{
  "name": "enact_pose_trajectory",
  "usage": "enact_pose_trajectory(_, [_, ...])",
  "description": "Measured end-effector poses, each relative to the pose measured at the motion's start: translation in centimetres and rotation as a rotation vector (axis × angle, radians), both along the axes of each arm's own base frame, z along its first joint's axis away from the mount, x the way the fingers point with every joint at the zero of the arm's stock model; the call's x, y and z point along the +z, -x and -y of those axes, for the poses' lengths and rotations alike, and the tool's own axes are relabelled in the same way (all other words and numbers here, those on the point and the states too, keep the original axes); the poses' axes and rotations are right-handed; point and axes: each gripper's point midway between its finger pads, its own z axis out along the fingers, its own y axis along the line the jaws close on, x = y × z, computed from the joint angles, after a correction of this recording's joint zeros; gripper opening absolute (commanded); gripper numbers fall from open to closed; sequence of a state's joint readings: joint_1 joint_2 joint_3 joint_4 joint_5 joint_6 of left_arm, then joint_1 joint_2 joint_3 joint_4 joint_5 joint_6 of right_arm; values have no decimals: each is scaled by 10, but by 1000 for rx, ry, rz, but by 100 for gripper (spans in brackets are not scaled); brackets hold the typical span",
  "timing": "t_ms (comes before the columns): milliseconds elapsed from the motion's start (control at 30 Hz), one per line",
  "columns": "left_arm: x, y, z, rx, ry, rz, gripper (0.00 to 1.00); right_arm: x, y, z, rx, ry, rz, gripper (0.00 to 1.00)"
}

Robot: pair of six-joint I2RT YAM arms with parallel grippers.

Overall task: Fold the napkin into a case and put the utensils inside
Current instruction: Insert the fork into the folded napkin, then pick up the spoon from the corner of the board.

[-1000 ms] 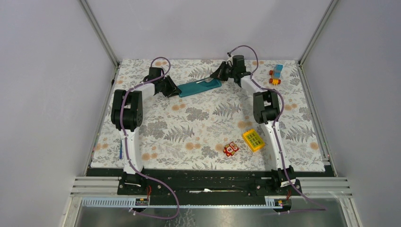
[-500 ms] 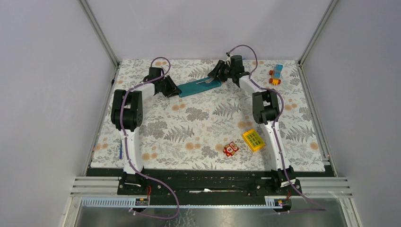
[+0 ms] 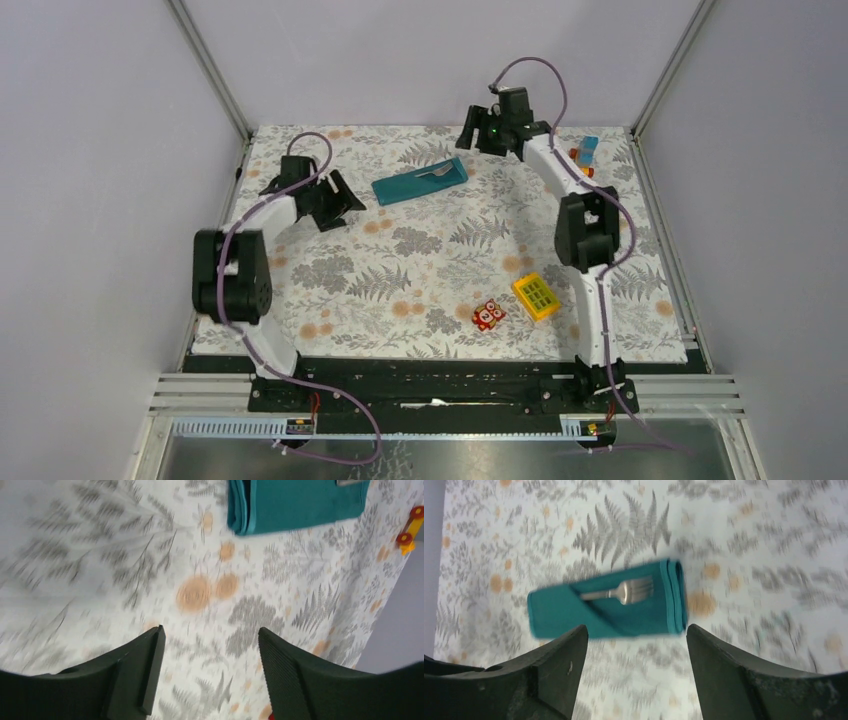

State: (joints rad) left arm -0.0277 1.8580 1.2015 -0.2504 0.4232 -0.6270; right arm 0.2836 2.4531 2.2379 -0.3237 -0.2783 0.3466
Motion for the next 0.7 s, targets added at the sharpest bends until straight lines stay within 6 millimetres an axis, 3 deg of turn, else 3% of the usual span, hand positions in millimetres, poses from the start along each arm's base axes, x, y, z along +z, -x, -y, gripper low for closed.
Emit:
enact_pose_trajectory(100, [34,35,-19,25,-64,33,85,28,38,10,-6,6,-8,80])
enact_pose_trajectory(167, [56,55,-34,62,-114,63,87,39,79,10,-2,-43,-9,80])
enact_pose_trajectory(233, [71,77,-57,139,-177,72,90,44,126,-3,30,-123,-8,80])
enact_pose_trajectory(300, [76,97,-87,242,-228,51,91,44,167,-30,101,-197,-9,80])
enact_pose_trajectory(400, [63,130,-143,442,-279,-45,94,37,223,-75,251,-288,-23,83])
enact_pose_trajectory(500, [39,159,-184,603,-313,-170,97,27,268,-100,384,-345,-69,84])
enact_pose_trajectory(600, [16,177,-202,687,-329,-279,99,28,273,-99,415,-353,-72,84])
enact_pose_trajectory(700, [-7,184,-212,713,-352,-363,98,37,270,-94,427,-338,-29,84])
